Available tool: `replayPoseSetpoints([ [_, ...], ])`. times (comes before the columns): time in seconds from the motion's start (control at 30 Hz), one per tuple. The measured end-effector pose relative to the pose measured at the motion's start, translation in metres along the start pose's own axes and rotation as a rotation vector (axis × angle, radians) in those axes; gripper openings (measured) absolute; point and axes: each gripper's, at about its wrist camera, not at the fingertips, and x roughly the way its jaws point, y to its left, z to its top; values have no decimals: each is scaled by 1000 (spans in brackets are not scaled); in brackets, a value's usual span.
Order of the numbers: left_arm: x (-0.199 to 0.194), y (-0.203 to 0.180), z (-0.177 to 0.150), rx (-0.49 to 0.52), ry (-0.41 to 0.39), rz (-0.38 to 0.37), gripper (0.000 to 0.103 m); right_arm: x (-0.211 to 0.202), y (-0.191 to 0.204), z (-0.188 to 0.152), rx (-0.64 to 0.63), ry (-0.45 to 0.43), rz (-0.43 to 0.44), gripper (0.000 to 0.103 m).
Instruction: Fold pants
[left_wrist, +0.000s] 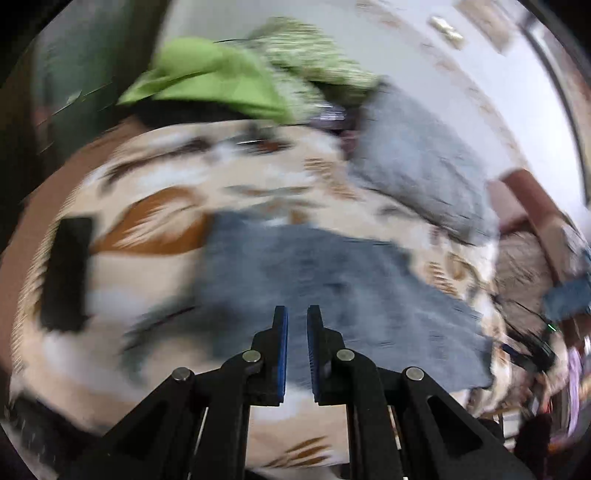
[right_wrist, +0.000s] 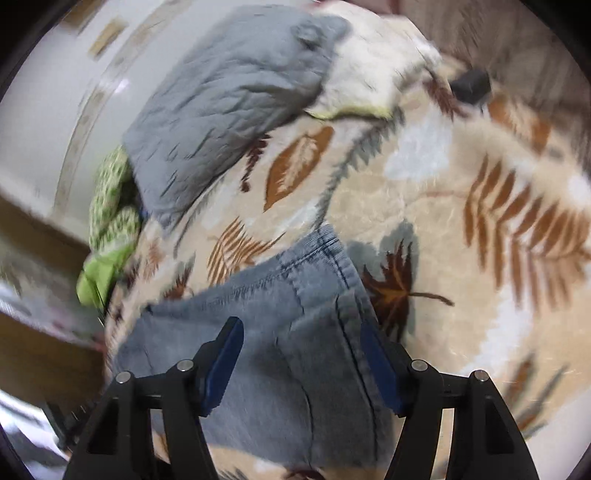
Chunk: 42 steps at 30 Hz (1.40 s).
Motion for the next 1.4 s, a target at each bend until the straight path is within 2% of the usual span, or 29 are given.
replayPoseSetpoints([
  [0.1,28,-56,5,113,29,-65,9,23,-9,11,35,55,-18,69],
  [0.17,47,-82,5,147,59,-96,9,39,-14,16,50,98,-13,67],
  [0.23,69,-106,2,155,92,-143,9,54,-14,15,41,164,-37,47],
  [0.27,79,-114,-1,149,105,-161,9,60,-13,13,22,195,-64,25],
  [0.3,85,-118,-4,143,116,-172,9,63,-11,11,7,211,-73,18],
  [0.37,103,-125,-8,129,152,-193,9,57,-5,7,-36,190,-68,16],
  [0.53,129,-127,-11,95,193,-187,9,19,7,16,-42,18,11,15],
  [0.63,136,-129,-10,85,179,-191,9,6,20,27,-67,-83,18,14],
  [0.73,145,-131,-10,74,158,-189,9,9,25,40,-58,-127,26,14],
  [0.77,148,-130,-10,66,156,-189,9,14,26,43,-56,-125,9,14],
  [0.83,156,-128,-13,47,147,-186,9,30,22,47,-78,-125,-86,14],
  [0.97,160,-116,-17,18,126,-179,9,51,-10,49,-12,-87,-215,14],
  [1.07,160,-106,-17,-1,120,-174,11,44,-20,51,62,-80,-273,15],
  [1.13,159,-100,-17,-19,106,-164,12,28,-9,52,58,-122,-244,15],
  [1.2,156,-96,-19,-27,90,-148,14,20,21,52,-37,-134,-156,16],
  [1.23,154,-96,-20,-23,86,-146,14,22,41,51,-101,-109,-102,18],
  [1.27,152,-97,-22,-14,82,-146,15,27,57,47,-147,-82,-56,24],
  [1.3,149,-100,-24,12,73,-145,16,36,81,42,-205,-34,16,33],
  [1.37,144,-105,-27,61,61,-134,19,61,124,27,-279,55,128,80],
  [1.4,140,-109,-30,99,53,-121,23,69,138,18,-294,70,166,84],
])
